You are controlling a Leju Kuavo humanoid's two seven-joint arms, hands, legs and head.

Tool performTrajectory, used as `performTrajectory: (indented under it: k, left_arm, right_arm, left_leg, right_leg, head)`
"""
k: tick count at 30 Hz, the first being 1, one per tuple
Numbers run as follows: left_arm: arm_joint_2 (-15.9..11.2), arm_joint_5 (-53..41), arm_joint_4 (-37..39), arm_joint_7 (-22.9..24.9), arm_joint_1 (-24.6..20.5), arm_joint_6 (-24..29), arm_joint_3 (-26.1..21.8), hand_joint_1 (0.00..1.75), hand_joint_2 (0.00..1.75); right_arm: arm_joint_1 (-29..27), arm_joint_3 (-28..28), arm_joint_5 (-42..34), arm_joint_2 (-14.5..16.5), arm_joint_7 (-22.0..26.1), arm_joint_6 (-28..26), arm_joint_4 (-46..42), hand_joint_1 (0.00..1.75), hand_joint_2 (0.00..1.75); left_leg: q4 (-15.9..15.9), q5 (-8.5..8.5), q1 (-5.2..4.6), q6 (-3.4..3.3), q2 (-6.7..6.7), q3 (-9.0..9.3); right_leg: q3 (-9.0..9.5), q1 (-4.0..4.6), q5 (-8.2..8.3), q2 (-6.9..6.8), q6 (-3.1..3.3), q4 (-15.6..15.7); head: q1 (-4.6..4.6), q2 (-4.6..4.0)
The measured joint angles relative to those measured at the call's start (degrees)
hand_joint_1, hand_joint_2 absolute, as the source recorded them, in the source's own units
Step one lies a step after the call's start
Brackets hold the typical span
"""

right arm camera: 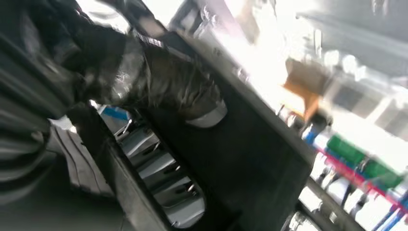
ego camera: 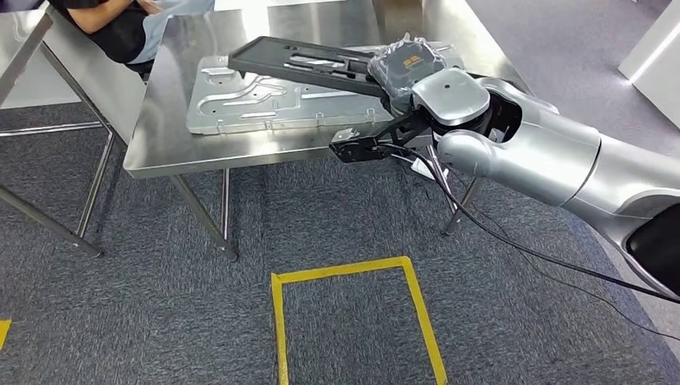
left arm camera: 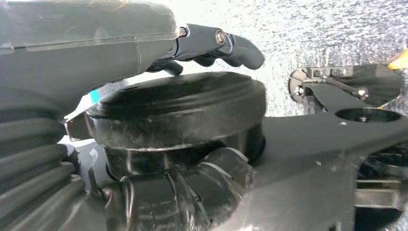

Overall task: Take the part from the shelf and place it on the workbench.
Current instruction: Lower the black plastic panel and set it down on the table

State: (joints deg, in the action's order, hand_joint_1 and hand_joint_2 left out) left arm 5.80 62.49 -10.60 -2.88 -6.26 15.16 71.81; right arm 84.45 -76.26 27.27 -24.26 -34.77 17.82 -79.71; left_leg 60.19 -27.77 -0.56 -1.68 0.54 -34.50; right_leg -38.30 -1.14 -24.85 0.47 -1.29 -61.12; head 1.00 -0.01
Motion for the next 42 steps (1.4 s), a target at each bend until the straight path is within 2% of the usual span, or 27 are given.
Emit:
performTrajectory:
  k: [2, 4, 6, 7, 8, 9, 11, 12, 14, 16, 18, 19, 21, 22, 23, 24, 25, 26, 27, 28, 32, 34, 37, 38, 39, 40, 42]
  left_arm:
    - [0.0, 0.0, 0.0, 0.0, 0.0, 0.0, 0.0, 0.0, 1.75]
    - [-0.1, 0.0, 0.0, 0.0, 0.0, 0.1, 0.0, 0.0, 1.75]
    - [-0.1, 0.0, 0.0, 0.0, -0.1, 0.1, 0.1, 0.0, 1.75]
    - [-0.1, 0.0, 0.0, 0.0, -0.2, 0.0, 0.1, 0.0, 1.75]
    - [-0.1, 0.0, 0.0, 0.0, -0.2, 0.0, 0.1, 0.0, 1.75]
    - [-0.1, 0.0, 0.0, 0.0, -0.3, 0.0, 0.1, 0.0, 1.75]
    - [-0.1, -0.1, 0.0, 0.0, -0.3, -0.1, 0.2, 0.0, 1.75]
    - [-0.1, -0.1, 0.0, 0.0, -0.3, -0.2, 0.2, 0.0, 1.75]
    - [-0.1, -0.1, 0.0, -0.1, -0.2, -0.2, 0.2, 0.0, 1.75]
    - [-0.1, -0.1, 0.0, -0.1, -0.2, -0.2, 0.2, 0.0, 1.75]
    - [-0.1, -0.1, 0.0, -0.1, -0.1, -0.2, 0.2, 0.0, 1.75]
    - [0.0, -0.1, 0.0, 0.0, -0.1, -0.2, 0.2, 0.0, 1.75]
    - [0.0, 0.0, 0.0, 0.1, -0.1, -0.1, 0.2, 0.0, 1.75]
    - [0.0, 0.0, 0.0, 0.1, -0.1, -0.1, 0.2, 0.0, 1.75]
    - [0.0, 0.0, 0.0, 0.1, -0.1, 0.0, 0.2, 0.0, 1.75]
    - [0.0, 0.0, 0.0, 0.1, -0.1, 0.0, 0.2, 0.0, 1.75]
    - [0.0, 0.0, 0.0, 0.1, 0.0, 0.0, 0.2, 0.0, 1.75]
    - [0.0, 0.0, 0.0, 0.1, 0.0, 0.0, 0.2, 0.0, 1.75]
    - [0.0, 0.0, 0.0, 0.1, 0.0, 0.0, 0.2, 0.0, 1.75]
    - [0.0, 0.0, 0.0, 0.1, 0.0, 0.1, 0.2, 0.0, 1.75]
    - [0.0, 0.0, 0.0, 0.1, -0.1, 0.2, 0.3, 0.0, 1.75]
    - [0.0, 0.1, 0.0, 0.0, 0.0, 0.3, 0.3, 0.0, 1.75]
    - [-0.1, 0.3, 0.0, -0.1, -0.1, 0.5, 0.3, 0.0, 1.75]
    - [-0.1, 0.4, 0.0, -0.1, -0.2, 0.6, 0.3, 0.0, 1.75]
    - [-0.1, 0.4, 0.0, 0.0, -0.2, 0.7, 0.3, 0.0, 1.75]
    - [-0.1, 0.5, 0.0, 0.0, -0.3, 0.8, 0.3, 0.0, 1.75]
    - [-0.1, 0.5, 0.0, 0.0, -0.2, 0.9, 0.3, 0.0, 1.75]
  right_arm:
    - [-0.1, 0.0, 0.0, -0.1, 0.0, 0.0, 0.1, 1.75, 1.75]
    - [0.0, 0.0, 0.1, -0.2, 0.0, 0.1, 0.2, 1.75, 1.75]
    - [-0.1, 0.0, 0.2, -0.1, 0.0, 0.1, 0.3, 1.75, 1.75]
    - [-0.2, 0.0, 0.2, -0.1, 0.0, 0.1, 0.3, 1.75, 1.75]
    - [-0.3, 0.0, 0.3, 0.0, 0.0, 0.1, 0.4, 1.75, 1.75]
    - [-0.3, 0.0, 0.4, 0.1, 0.0, 0.1, 0.5, 1.75, 1.75]
    - [-0.4, 0.0, 0.9, 0.3, 0.0, 0.1, 0.6, 1.75, 1.75]
    - [-0.3, 0.0, 1.1, 0.4, 0.1, 0.1, 0.7, 1.75, 1.75]
    - [-0.3, 0.0, 1.3, 0.5, 0.1, 0.1, 1.0, 1.75, 1.75]
    - [-0.4, 0.0, 1.4, 0.5, 0.1, -0.1, 1.2, 1.75, 1.75]
    - [-0.4, 0.0, 1.4, 0.5, 0.2, -0.3, 1.3, 1.75, 1.75]
    - [-0.4, 0.0, 1.4, 0.5, 0.2, -0.4, 1.4, 1.75, 1.75]
    - [-0.6, 0.0, 1.4, 0.5, 0.2, -0.6, 1.5, 1.75, 1.75]
    - [-0.8, 0.0, 1.4, 0.5, 0.2, -0.6, 1.5, 1.75, 1.75]
    - [-1.0, 0.0, 1.4, 0.4, 0.2, -0.6, 1.5, 1.75, 1.75]
    - [-1.2, 0.0, 1.4, 0.3, 0.2, -0.5, 1.5, 1.75, 1.75]
    - [-1.2, 0.0, 1.4, 0.3, 0.2, -0.5, 1.5, 1.75, 1.75]
    - [-1.2, 0.0, 1.4, 0.2, 0.2, -0.4, 1.6, 1.75, 1.75]
    - [-1.1, 0.0, 1.4, 0.2, 0.2, -0.4, 1.6, 1.75, 1.75]
    - [-1.2, 0.0, 1.4, 0.2, 0.2, -0.4, 1.6, 1.75, 1.75]
    - [-1.4, 0.0, 1.3, 0.1, 0.1, -0.1, 1.6, 1.75, 1.75]
    - [-1.2, 0.1, 1.4, -0.1, 0.0, 0.0, 1.6, 1.75, 1.75]
    - [-1.2, 0.2, 1.4, -0.2, -0.1, 0.2, 1.5, 1.75, 1.75]
    - [-1.2, 0.2, 1.4, -0.3, -0.2, 0.2, 1.5, 1.75, 1.75]
    - [-1.2, 0.2, 1.4, -0.3, -0.2, 0.3, 1.5, 1.75, 1.75]
    - [-1.2, 0.2, 1.4, -0.4, -0.2, 0.4, 1.5, 1.75, 1.75]
    - [-1.0, 0.2, 1.4, -0.5, -0.2, 0.4, 1.4, 1.75, 1.75]
  left_leg:
    - [0.3, -0.49, 0.03, 0.4, -0.07, -0.08]
    - [3.8, -2.22, 0.23, 1.15, -0.18, -1.52]
    - [10.5, -4.57, 0.54, 1.83, -0.24, -5.01]
    - [13.2, -5.03, 0.64, 1.97, -0.24, -6.75]
    - [14.4, -4.53, 0.68, 1.97, -0.24, -7.82]
    - [13.4, -2.95, 0.67, 1.8, -0.27, -7.82]
    - [6.9, 1.5, 0.38, 0.98, -1.1, -5.35]
    - [3.6, 2.98, 0.04, 0.48, -1.78, -3.95]
    - [0.0, 3.36, -0.58, -0.36, -2.75, -2.16]
    - [-1.4, 3.15, -0.62, -0.79, -2.35, -1.44]
    - [-2.8, 3.53, -0.29, -1.01, -1.93, -0.54]
    - [-3.5, 3.66, -0.1, -1.2, -1.83, -0.04]
    - [-3.8, 3.52, -0.05, -1.56, -1.61, 0.38]
    - [-3.7, 3.31, -0.04, -1.72, -1.47, 0.49]
    - [-3.5, 3.04, -0.04, -1.75, -1.3, 0.64]
    - [-3.3, 2.68, -0.01, -1.69, -1.13, 0.81]
    - [-2.9, 2.23, 0.02, -1.53, -0.97, 1.0]
    - [-2.5, 1.68, 0.06, -1.31, -0.85, 1.15]
    - [-1.9, 1.09, -0.04, -0.99, -0.75, 1.14]
    - [-1.3, 0.6, -0.13, -0.7, -0.68, 1.03]
    - [-0.6, -0.24, -0.35, 0.09, -0.64, 0.81]
    - [1.9, -1.61, -0.22, 0.85, -0.64, -0.18]
    - [11.8, -5.29, 0.44, 2.0, -0.65, -5.54]
    - [14.4, -5.63, 0.59, 2.19, -0.66, -7.29]
    - [14.8, -4.73, 0.66, 2.24, -0.66, -8.01]
    - [13.3, -2.78, 0.7, 2.16, -0.66, -7.72]
    - [5.8, 2.14, 0.65, 1.65, -0.63, -4.7]
  right_leg:
    - [0.3, -0.21, -0.17, 0.04, 0.59, 0.1]
    - [0.85, -0.49, -0.37, 0.0, 1.11, 0.4]
    - [1.3, -0.52, -0.69, -0.09, 1.43, 0.4]
    - [1.54, -0.51, -0.88, -0.2, 1.51, 0.4]
    - [1.85, -0.48, -1.12, -0.35, 1.53, 0.4]
    - [2.25, -0.44, -1.39, -0.54, 1.51, 0.4]
    - [3.28, -0.35, -1.97, -0.94, 1.4, 0.6]
    - [3.75, -0.22, -2.19, -1.15, 1.27, 0.8]
    - [4.23, -0.05, -2.33, -1.6, 0.82, 1.3]
    - [4.51, 0.1, -2.29, -2.18, 0.19, 1.9]
    - [4.36, 0.12, -3.05, -2.07, -0.29, 1.2]
    - [3.41, 0.13, -4.08, -1.67, -0.44, -0.8]
    - [-0.49, 0.07, -6.63, -0.82, -0.54, -7.7]
    - [-2.62, 0.05, -7.28, -0.63, -0.62, -10.9]
    - [-4.05, 0.0, -6.95, -0.57, -0.72, -12.4]
    - [-4.5, -0.06, -5.55, -0.57, -0.81, -12.0]
    - [-3.9, -0.13, -3.31, -0.58, -0.88, -9.5]
    - [-2.72, -0.22, -1.02, -0.61, -0.88, -5.9]
    - [-1.34, -0.2, 0.48, -0.62, -0.81, -2.7]
    - [-0.36, -0.17, 1.17, -0.58, -0.6, -0.5]
    - [0.53, -0.14, 0.57, -0.35, 0.56, 1.0]
    - [1.2, -0.53, 0.38, -0.35, 1.08, 1.3]
    - [2.08, -0.67, -0.2, -0.34, 1.53, 1.5]
    - [2.43, -0.68, -0.48, -0.3, 1.53, 1.4]
    - [2.86, -0.7, -0.79, -0.25, 1.45, 1.4]
    - [3.39, -0.71, -1.13, -0.19, 1.34, 1.4]
    - [4.45, -0.72, -1.81, -0.08, 1.01, 1.5]
  head:
    - [-0.02, 0.0]
    - [-0.16, 0.01]
    - [-0.28, 0.0]
    - [-0.27, 0.0]
    - [-0.28, 0.0]
    - [-0.28, 0.0]
    - [-0.27, 0.01]
    - [-0.27, 0.0]
    - [-0.28, 0.0]
    - [-0.27, 0.0]
    - [-0.17, 0.0]
    - [-0.09, 0.0]
    - [-0.04, 0.0]
    - [-0.03, 0.0]
    - [-0.04, 0.0]
    - [-0.03, 0.0]
    - [-0.03, 0.0]
    - [-0.02, -0.01]
    - [-0.03, 0.0]
    - [-0.06, 0.0]
    - [-0.14, 0.01]
    - [-0.3, 0.0]
    - [-0.46, -0.01]
    - [-0.46, -0.01]
    - [-0.47, -0.01]
    - [-0.47, -0.01]
    - [-0.45, -0.02]
